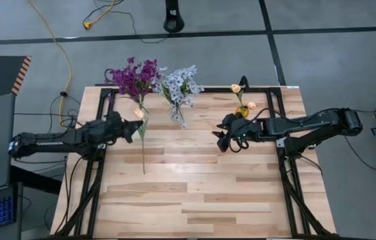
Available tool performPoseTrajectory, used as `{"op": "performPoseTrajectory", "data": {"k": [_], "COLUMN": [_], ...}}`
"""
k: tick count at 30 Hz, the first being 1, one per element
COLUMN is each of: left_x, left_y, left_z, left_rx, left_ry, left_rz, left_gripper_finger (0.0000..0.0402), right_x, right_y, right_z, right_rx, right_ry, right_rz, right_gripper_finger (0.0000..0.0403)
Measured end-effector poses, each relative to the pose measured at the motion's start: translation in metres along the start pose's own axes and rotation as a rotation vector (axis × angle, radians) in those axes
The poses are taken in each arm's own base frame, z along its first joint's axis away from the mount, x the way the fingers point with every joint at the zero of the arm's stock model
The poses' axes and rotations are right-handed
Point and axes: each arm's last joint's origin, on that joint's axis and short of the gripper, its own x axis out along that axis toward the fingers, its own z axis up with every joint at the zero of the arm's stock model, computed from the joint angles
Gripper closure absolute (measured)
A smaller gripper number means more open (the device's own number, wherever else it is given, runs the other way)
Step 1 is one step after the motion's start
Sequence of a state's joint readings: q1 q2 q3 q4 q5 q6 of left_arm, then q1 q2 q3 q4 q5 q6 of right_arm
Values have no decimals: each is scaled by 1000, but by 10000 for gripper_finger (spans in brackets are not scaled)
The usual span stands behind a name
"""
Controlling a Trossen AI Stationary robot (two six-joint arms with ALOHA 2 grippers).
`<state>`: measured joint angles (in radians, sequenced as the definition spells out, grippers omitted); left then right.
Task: Sort flowers into vase by color
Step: Put the tulip into the yellow vase
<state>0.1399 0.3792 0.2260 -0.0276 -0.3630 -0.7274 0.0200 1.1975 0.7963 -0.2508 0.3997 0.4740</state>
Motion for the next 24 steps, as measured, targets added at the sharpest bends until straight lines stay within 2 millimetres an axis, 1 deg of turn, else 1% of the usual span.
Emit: {"op": "performPoseTrajectory", "data": {"k": [6,11,14,17,20,24], "left_x": [-8,-10,-6,2,11,21], "left_y": [-25,-40,-46,-50,-53,-58], "left_z": [4,7,5,1,-4,-10], "left_rx": [126,211,244,273,313,342], "left_ry": [-71,-154,-172,-177,-177,-191], "left_rz": [-235,-340,-360,-358,-353,-375], "left_gripper_finger": [402,402,402,402,402,402], "right_x": [-1,-3,-5,-2,7,22], "right_y": [5,13,18,26,36,45], "right_z": [5,11,16,20,23,23], "right_rx": [24,46,55,39,61,84], "right_ry": [-38,-112,-168,-231,-306,-362], "right_rz": [76,134,173,211,257,298], "right_gripper_finger": [194,194,194,194,194,194]}}
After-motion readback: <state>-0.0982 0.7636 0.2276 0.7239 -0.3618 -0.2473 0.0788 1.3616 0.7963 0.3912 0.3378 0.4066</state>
